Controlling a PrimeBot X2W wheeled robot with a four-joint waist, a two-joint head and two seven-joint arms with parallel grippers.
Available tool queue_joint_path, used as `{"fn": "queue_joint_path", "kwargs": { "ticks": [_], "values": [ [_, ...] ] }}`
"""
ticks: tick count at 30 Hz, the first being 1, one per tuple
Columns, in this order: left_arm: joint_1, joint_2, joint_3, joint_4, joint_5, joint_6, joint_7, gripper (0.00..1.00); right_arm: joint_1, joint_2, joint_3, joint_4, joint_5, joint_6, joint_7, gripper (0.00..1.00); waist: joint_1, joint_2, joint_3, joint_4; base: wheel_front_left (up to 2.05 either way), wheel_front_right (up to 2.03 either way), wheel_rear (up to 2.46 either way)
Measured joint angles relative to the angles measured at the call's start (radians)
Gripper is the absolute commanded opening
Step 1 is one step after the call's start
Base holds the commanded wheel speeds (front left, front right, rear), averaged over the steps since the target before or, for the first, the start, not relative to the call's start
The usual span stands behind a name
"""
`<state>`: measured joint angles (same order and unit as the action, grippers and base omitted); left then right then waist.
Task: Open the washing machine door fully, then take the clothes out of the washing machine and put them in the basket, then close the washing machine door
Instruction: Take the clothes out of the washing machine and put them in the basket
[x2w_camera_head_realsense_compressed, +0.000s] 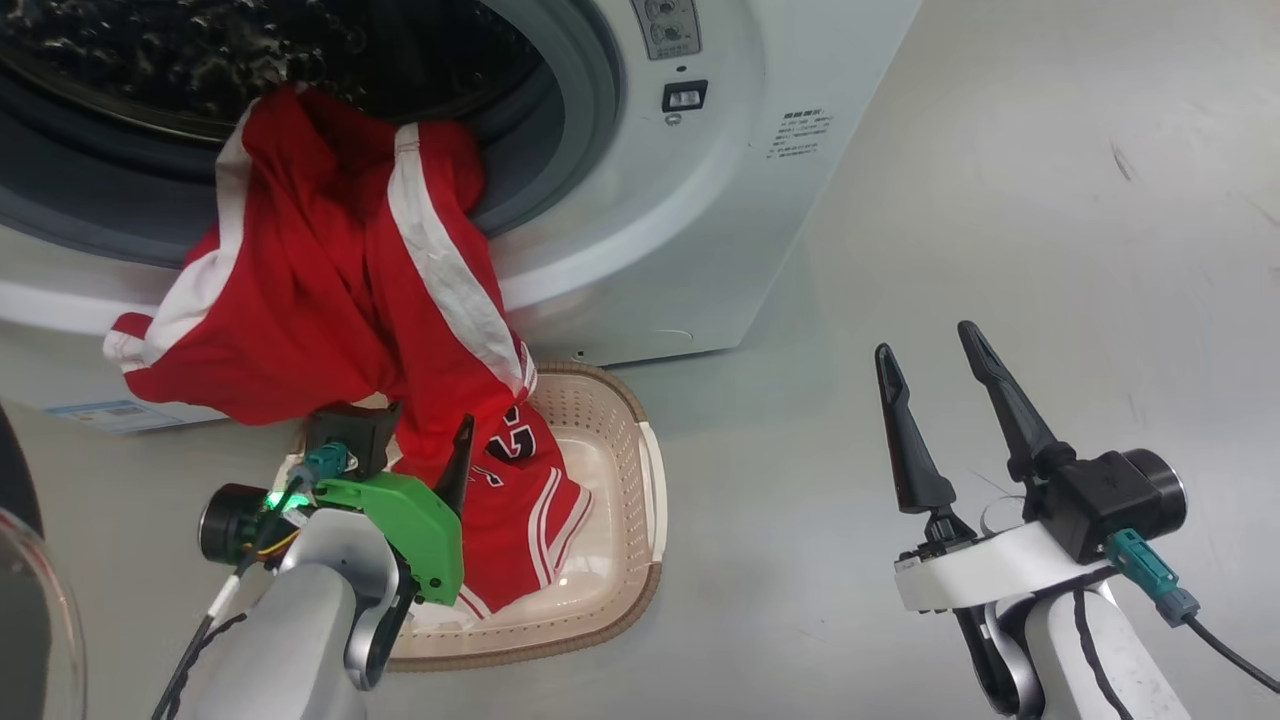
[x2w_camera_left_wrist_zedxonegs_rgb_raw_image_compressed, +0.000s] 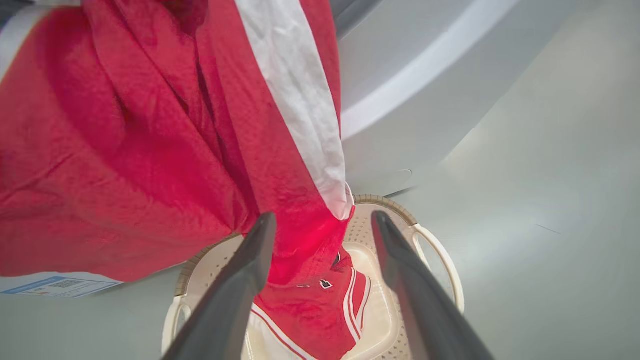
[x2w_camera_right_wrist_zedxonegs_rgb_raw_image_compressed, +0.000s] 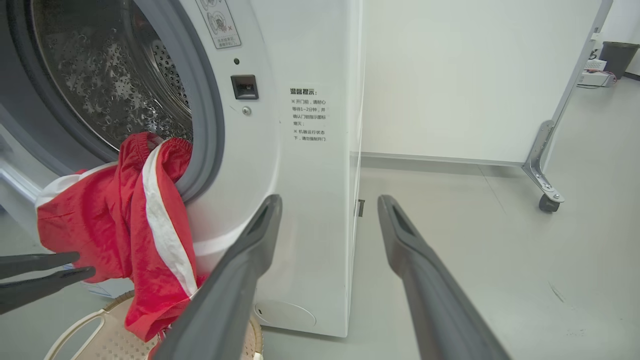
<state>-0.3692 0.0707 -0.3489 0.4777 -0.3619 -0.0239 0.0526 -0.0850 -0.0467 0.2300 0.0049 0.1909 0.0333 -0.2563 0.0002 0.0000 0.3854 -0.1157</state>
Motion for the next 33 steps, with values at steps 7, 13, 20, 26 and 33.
{"fn": "queue_joint_path", "kwargs": {
  "ticks": [7,13,20,26,33],
  "values": [
    [-0.090,0.013,0.015,0.109,0.000,-0.017,0.048,1.00,-0.028,0.000,0.002,-0.004,0.002,0.000,0.000,1.00,0.0000,0.0000,0.055,-0.037,0.00,0.00,0.00],
    [-0.186,0.037,0.059,0.191,-0.002,-0.013,0.068,1.00,-0.062,0.000,0.003,-0.011,0.009,0.000,0.000,1.00,0.0000,0.0000,0.111,-0.066,0.00,0.00,0.00],
    [-0.275,0.065,0.112,0.263,-0.026,0.001,0.057,1.00,-0.094,0.000,0.007,-0.012,0.017,0.000,0.000,1.00,0.0000,0.0000,0.161,-0.091,0.00,0.00,0.00],
    [-0.324,0.064,0.130,0.307,-0.040,0.001,0.018,1.00,-0.101,0.000,0.007,-0.010,0.021,-0.001,0.000,1.00,0.0000,0.0000,0.174,-0.099,0.00,0.00,0.00],
    [-0.355,0.040,0.128,0.352,-0.045,-0.009,-0.032,0.00,-0.109,0.000,0.008,-0.002,0.021,-0.001,0.000,1.00,0.0000,0.0000,0.173,-0.094,0.00,0.00,0.00]
  ]
}}
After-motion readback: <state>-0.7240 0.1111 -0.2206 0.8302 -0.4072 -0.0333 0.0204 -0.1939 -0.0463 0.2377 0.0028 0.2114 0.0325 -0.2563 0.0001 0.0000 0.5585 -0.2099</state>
